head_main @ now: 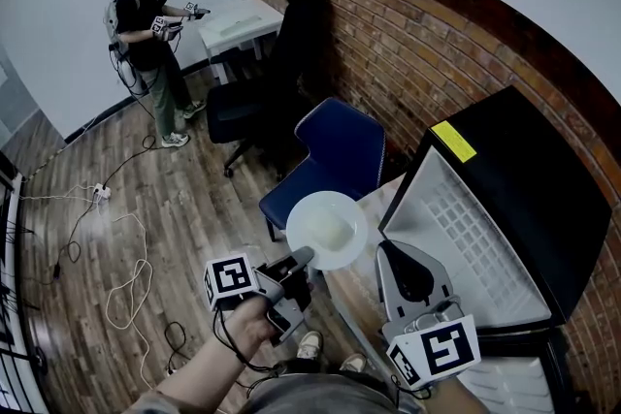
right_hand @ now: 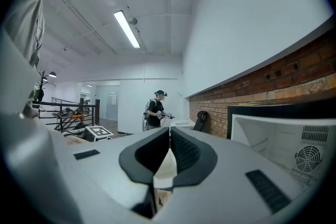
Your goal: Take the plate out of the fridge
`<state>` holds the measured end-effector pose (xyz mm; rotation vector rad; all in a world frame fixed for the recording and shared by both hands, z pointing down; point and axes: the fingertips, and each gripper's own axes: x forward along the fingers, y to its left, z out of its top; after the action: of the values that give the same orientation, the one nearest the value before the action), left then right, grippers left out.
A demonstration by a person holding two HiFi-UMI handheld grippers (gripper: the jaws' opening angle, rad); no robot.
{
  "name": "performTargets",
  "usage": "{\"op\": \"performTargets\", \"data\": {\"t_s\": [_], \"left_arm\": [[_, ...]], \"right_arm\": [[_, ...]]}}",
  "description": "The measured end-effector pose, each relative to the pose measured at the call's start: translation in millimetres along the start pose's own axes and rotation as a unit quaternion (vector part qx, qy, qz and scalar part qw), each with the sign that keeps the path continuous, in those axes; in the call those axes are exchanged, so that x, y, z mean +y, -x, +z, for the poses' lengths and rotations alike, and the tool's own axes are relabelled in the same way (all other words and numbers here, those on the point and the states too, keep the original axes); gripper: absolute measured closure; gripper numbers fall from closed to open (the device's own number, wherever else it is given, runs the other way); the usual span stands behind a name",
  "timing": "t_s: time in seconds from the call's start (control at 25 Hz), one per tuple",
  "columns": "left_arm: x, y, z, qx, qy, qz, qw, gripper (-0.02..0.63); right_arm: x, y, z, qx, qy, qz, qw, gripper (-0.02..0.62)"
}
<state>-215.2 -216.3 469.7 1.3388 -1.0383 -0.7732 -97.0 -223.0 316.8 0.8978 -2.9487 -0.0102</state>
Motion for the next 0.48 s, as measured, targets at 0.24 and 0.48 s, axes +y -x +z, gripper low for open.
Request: {"op": "performTargets", "data": {"t_s": [0.24, 0.48], "left_arm": [[1.8, -1.3, -5.8, 0.008, 0.0, 0.001, 1.0, 0.581], [-1.1, -3.2, -8.6, 0.011, 0.001, -0.003, 0.9999, 0.581]], "right_arm": [[-5.2, 6.3, -1.6, 0.0, 0.001, -0.01, 1.0, 0.565], [-6.0, 8.9, 1.0, -0.003, 0.002, -0.009, 1.0, 0.565]]}}
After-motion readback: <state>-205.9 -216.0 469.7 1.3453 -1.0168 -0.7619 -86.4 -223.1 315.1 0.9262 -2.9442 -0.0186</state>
